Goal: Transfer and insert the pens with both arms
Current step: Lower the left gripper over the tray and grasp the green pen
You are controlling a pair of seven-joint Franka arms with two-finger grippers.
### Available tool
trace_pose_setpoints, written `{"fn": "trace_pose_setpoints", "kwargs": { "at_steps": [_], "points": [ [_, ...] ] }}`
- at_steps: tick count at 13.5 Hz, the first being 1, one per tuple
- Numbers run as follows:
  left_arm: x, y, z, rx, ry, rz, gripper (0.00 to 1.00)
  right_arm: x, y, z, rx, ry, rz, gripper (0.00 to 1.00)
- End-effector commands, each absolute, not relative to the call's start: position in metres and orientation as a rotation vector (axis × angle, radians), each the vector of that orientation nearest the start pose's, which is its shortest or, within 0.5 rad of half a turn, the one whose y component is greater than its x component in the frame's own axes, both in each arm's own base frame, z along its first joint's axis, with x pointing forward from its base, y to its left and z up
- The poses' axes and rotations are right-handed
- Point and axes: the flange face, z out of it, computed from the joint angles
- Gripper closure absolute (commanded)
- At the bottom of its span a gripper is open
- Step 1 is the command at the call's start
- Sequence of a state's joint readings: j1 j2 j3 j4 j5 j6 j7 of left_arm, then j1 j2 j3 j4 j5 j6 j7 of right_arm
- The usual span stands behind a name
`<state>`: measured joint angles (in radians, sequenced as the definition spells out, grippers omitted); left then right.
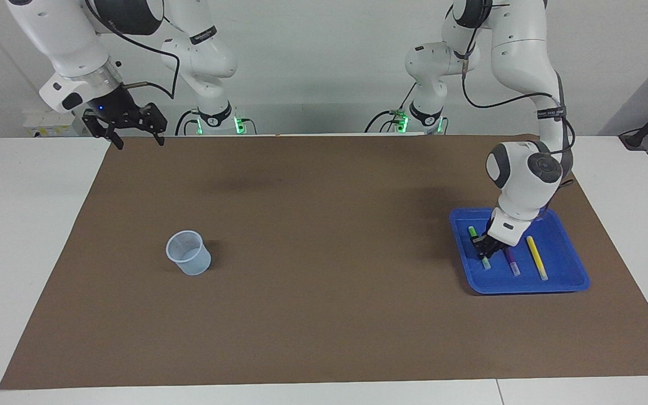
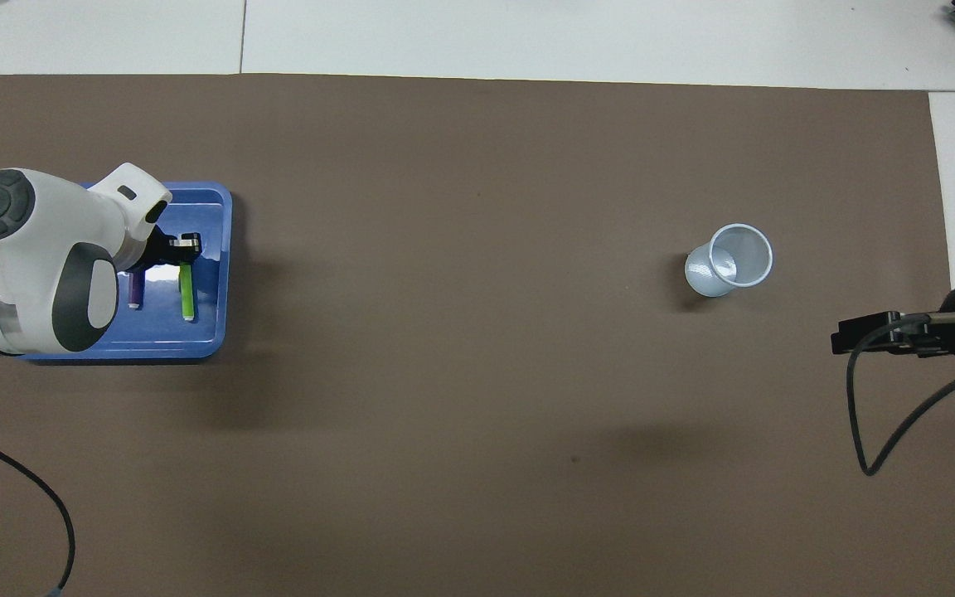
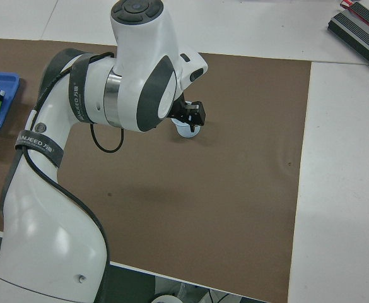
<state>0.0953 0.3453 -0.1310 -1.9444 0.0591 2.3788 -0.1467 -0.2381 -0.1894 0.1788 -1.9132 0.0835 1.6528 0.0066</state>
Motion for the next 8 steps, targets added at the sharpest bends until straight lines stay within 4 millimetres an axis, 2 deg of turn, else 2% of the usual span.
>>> {"fn": "trace_pose_setpoints", "kwargs": {
  "at_steps": [1, 3, 5, 7, 8],
  "points": [
    [0.637, -0.015, 0.348, -3.133, -0.132, -0.108, 1.00, 0.478, -0.009, 0.560, -3.064, 0.207, 0.055, 0.00],
    [0.645, -0.016, 0.370, -3.137, -0.157, -0.095, 1.00, 0.480, -0.005, 0.558, -3.039, 0.285, 0.027, 0.00],
    [0.651, -0.023, 0.390, -3.158, -0.256, -0.100, 1.00, 0.479, 0.020, 0.558, -3.024, 0.316, 0.039, 0.00],
    [0.655, -0.040, 0.413, -3.174, -0.368, -0.076, 1.00, 0.479, 0.041, 0.552, -2.945, 0.389, 0.025, 0.00],
    [0.657, -0.049, 0.424, -3.172, -0.416, -0.078, 1.00, 0.481, 0.042, 0.550, -2.940, 0.377, -0.003, 0.00]
  ]
}}
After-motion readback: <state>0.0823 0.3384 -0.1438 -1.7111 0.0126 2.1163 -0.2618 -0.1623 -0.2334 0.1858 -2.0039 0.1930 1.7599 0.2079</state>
